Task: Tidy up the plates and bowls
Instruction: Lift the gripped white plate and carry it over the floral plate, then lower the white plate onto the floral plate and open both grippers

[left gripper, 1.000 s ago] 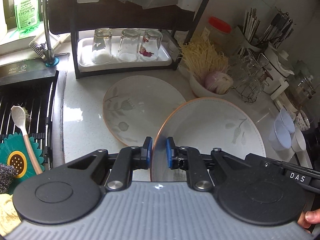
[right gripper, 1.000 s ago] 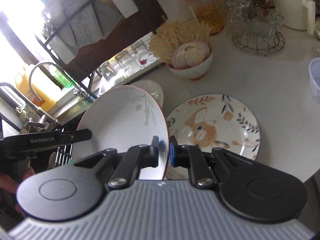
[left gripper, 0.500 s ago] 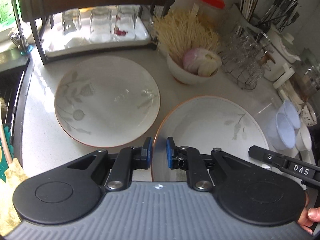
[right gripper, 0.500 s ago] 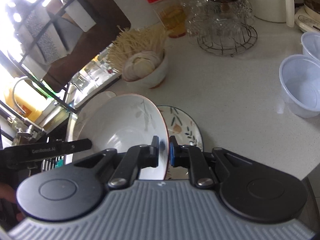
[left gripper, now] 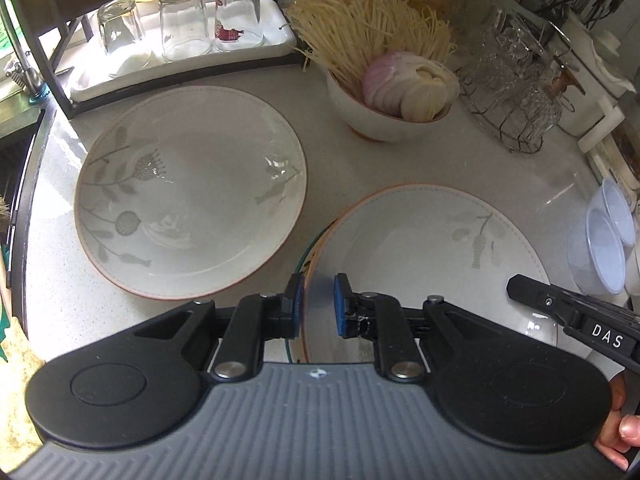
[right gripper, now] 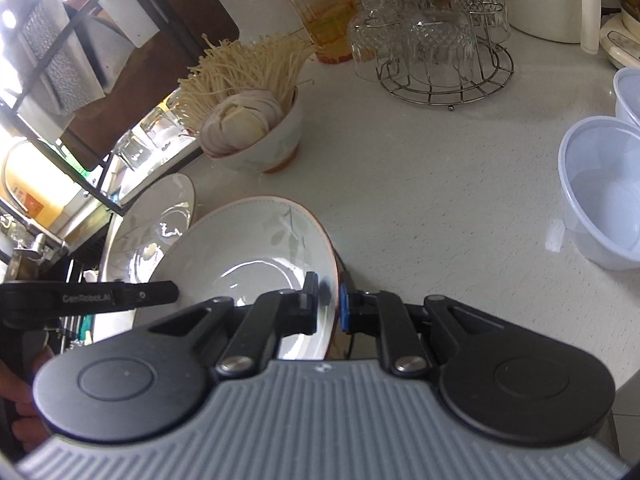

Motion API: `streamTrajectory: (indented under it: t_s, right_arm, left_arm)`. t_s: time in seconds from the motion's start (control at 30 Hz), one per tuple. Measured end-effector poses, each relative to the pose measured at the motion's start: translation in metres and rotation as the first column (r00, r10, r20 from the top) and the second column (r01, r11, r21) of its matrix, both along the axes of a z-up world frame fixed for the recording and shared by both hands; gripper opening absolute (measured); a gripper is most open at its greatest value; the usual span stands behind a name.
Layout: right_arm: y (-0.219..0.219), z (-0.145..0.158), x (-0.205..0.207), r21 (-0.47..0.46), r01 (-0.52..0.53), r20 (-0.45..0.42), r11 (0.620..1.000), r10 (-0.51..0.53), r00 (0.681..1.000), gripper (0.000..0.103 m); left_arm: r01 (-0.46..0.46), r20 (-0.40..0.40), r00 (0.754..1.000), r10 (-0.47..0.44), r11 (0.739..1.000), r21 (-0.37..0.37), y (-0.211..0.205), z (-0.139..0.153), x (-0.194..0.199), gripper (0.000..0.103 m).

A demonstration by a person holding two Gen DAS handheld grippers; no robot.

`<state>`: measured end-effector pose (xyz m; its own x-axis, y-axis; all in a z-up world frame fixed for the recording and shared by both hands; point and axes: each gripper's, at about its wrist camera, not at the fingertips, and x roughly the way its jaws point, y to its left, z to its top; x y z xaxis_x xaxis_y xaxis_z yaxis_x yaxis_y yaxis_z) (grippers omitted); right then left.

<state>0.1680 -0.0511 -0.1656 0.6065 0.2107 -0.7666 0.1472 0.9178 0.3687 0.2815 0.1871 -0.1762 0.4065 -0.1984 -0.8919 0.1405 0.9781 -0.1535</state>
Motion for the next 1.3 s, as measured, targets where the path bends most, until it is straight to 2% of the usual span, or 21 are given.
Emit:
streamTrajectory:
  t_s: [0.4,0.73,1.13,1.3]
  right_arm:
    - [-0.001,-0.008,0.006,-0.048,-0.019,0.002,0.999,0.019,1.000,0.014]
    - [-0.001,-0.010,0.007,-0.058,-0.004,0.018,0.998,0.005,1.000,0.015]
    - [-0.003,-0.012,0.008,-0.032,0.010,0.005,0.999,-0.009,1.000,0.014]
    - [-0.001,-0.013,0.008,-0.031,0.011,0.002,0.999,-0.011,1.000,0.015]
  left_arm:
    - [0.021,-0.023,1.000,-0.020,0.999,0.042,-0.012,-0.010,0.010,0.021]
    - [0.027,-0.046,0.999,-0.025,0.999,0.033,-0.013,-0.015,0.015,0.022]
    - [-0.019,-0.100,0.995,0.012,0.998,-0.062,-0.001,-0.018,0.018,0.031]
    - [-0.026,-0.113,0.993,0.017,0.997,-0.075,0.003,-0.017,0.015,0.032]
